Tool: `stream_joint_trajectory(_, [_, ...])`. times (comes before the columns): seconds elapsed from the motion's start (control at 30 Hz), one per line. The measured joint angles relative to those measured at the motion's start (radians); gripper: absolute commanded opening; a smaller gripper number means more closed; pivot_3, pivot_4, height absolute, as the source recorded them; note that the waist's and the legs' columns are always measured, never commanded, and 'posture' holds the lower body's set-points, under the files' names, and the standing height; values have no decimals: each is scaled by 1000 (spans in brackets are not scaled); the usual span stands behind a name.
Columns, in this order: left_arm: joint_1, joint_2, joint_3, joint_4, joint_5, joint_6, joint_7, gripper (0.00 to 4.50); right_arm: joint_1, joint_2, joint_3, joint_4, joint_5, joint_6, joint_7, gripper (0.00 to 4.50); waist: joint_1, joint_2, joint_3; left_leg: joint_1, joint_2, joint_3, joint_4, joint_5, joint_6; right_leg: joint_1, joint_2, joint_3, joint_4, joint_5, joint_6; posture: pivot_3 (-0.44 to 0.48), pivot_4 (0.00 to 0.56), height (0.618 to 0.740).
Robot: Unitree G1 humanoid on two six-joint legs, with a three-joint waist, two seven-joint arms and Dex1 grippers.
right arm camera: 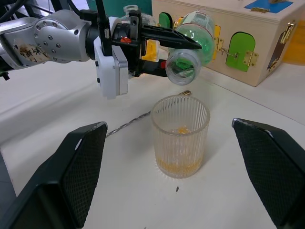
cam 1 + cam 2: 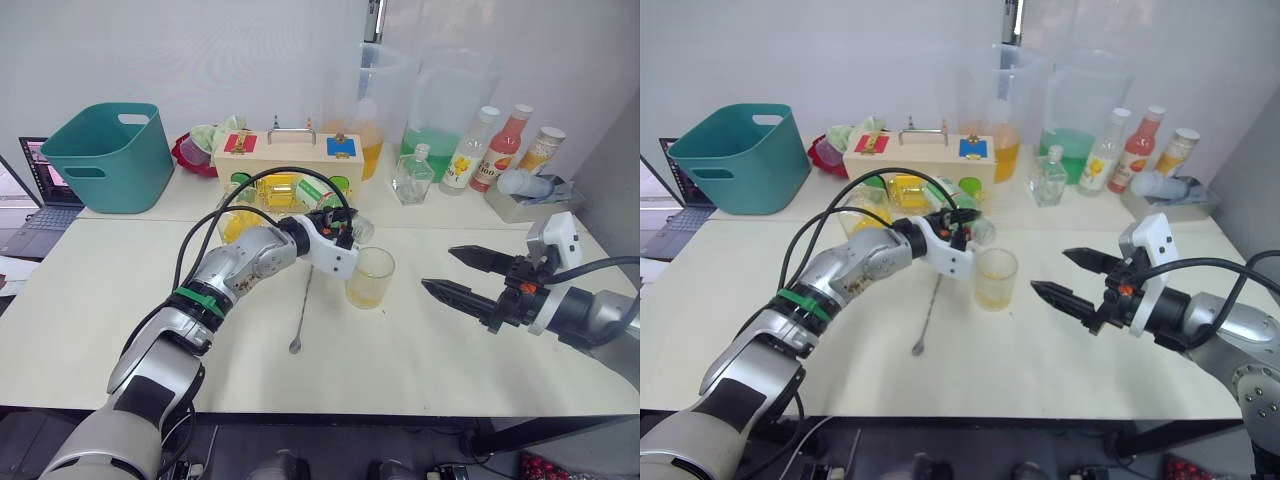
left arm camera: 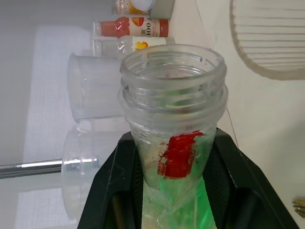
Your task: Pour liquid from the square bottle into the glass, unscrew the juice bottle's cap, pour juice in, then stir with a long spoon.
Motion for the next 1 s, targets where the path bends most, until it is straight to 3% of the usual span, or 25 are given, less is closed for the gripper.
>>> stream_joint_trajectory(0.47, [0, 15, -44, -8, 120, -10, 82, 1343, 1, 0, 0, 20, -32, -31, 22, 4456, 0, 0, 0, 0, 0, 0, 0, 0, 0, 0, 0, 0, 0, 0, 0, 0, 150, 740])
stream_joint_trajectory(0.77, [0, 13, -49, -8, 128, -13, 87, 1343, 3, 0, 0, 21, -41, -39, 27, 4456, 0, 0, 0, 0, 0, 0, 1, 0, 0, 0, 0, 0, 0, 0, 0, 0, 150, 740])
stream_joint_trajectory(0.87, [0, 0, -39, -8, 94, 7, 61, 1343, 4, 0, 0, 22, -42, -39, 32, 4456, 0, 0, 0, -1, 0, 0, 1, 0, 0, 0, 0, 0, 0, 0, 0, 0, 150, 740])
stream_joint_trajectory(1.0, [15, -47, 24, -8, -57, 87, -65, 1343, 3, 0, 0, 22, -45, -39, 38, 4456, -2, 0, 0, -1, 0, 0, 2, 0, 0, 0, 0, 0, 1, 0, 0, 0, 150, 740])
